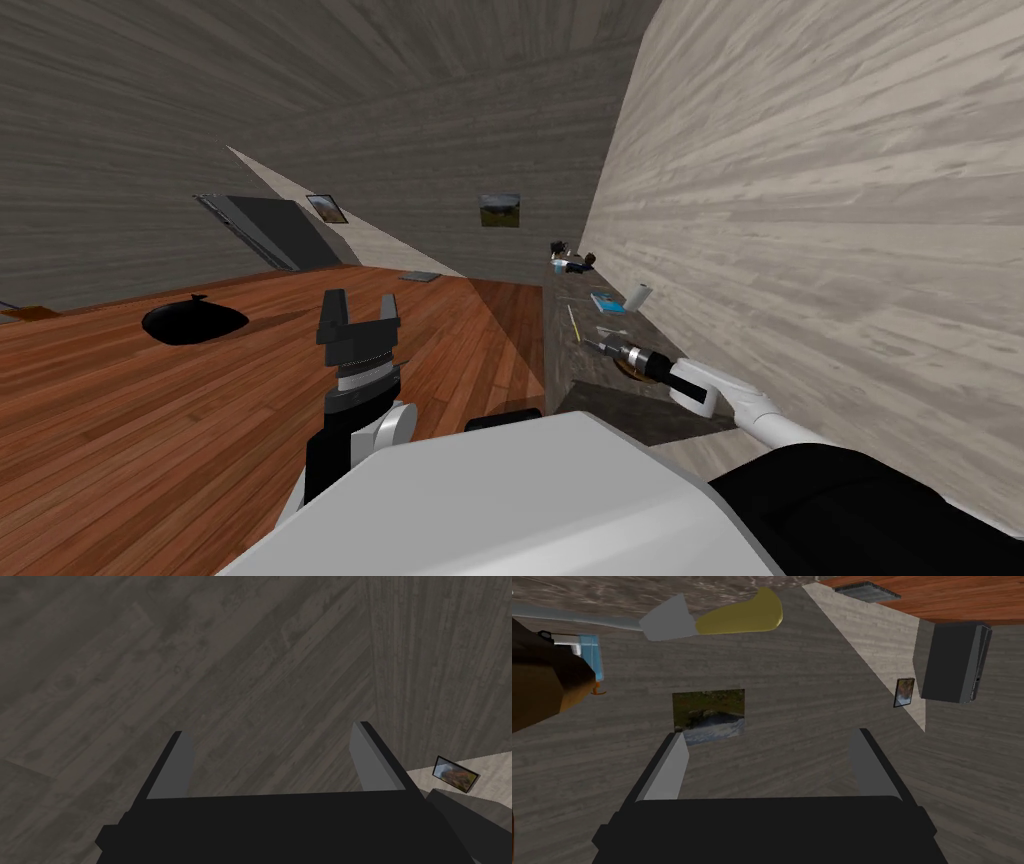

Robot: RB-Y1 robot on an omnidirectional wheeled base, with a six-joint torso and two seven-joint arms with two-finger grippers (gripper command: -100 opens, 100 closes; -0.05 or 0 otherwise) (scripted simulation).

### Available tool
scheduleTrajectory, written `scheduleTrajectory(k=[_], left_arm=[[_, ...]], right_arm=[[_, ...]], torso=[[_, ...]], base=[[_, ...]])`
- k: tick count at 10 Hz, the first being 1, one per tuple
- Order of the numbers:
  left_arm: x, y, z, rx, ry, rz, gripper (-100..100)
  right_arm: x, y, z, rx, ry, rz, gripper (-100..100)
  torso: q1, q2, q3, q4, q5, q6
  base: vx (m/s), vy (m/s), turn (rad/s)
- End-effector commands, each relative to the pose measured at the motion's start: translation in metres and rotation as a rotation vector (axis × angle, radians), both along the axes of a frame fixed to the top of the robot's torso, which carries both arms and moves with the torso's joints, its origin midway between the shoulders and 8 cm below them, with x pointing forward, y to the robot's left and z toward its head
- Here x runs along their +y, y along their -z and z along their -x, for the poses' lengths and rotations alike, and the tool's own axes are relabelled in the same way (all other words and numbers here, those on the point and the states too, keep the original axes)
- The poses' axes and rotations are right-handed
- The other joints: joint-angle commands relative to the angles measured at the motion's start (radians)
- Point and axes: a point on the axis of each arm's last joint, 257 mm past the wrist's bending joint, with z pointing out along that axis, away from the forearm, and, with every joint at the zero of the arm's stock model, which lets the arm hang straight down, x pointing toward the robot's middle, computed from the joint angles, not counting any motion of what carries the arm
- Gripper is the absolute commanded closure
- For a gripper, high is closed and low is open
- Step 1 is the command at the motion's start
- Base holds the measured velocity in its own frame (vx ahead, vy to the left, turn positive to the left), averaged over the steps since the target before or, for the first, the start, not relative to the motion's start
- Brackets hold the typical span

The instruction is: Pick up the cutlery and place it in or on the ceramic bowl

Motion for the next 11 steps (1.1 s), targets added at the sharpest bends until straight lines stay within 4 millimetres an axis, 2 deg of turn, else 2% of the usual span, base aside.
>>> scheduleTrajectory(k=[1,2,3,4,6,7,11], left_arm=[[0.000,0.000,0.000,0.000,0.000,0.000,0],[0.000,0.000,0.000,0.000,0.000,0.000,0],[0.000,0.000,0.000,0.000,0.000,0.000,0],[0.000,0.000,0.000,0.000,0.000,0.000,0],[0.000,0.000,0.000,0.000,0.000,0.000,0],[0.000,0.000,0.000,0.000,0.000,0.000,0],[0.000,0.000,0.000,0.000,0.000,0.000,0]], right_arm=[[-0.020,0.010,0.009,0.043,-0.027,0.091,-100],[-0.020,0.010,0.009,0.043,-0.027,0.092,-100],[-0.034,0.018,0.019,0.081,-0.056,0.165,-100],[-0.037,0.019,0.020,0.084,-0.051,0.167,-100],[-0.070,0.038,0.047,0.175,-0.097,0.296,-100],[-0.072,0.036,0.046,0.176,-0.101,0.306,-100],[-0.137,0.060,0.112,0.384,-0.214,0.526,-100]], torso=[[0.000,0.000,0.000,0.000,0.000,0.000],[-0.001,0.000,0.000,0.000,0.000,0.000],[-0.002,0.000,0.000,0.000,-0.001,0.000],[-0.001,-0.001,0.000,0.000,0.000,-0.001],[-0.002,0.000,0.000,0.000,-0.001,0.000],[-0.002,-0.002,-0.001,0.000,-0.001,0.000],[-0.004,-0.003,-0.002,-0.001,-0.001,0.000]], base=[[0.106,-0.002,0.107],[0.094,-0.010,0.075],[0.115,-0.001,0.136],[0.089,-0.008,0.060],[0.126,-0.020,0.153],[0.116,-0.031,0.068],[0.134,-0.038,0.165]])
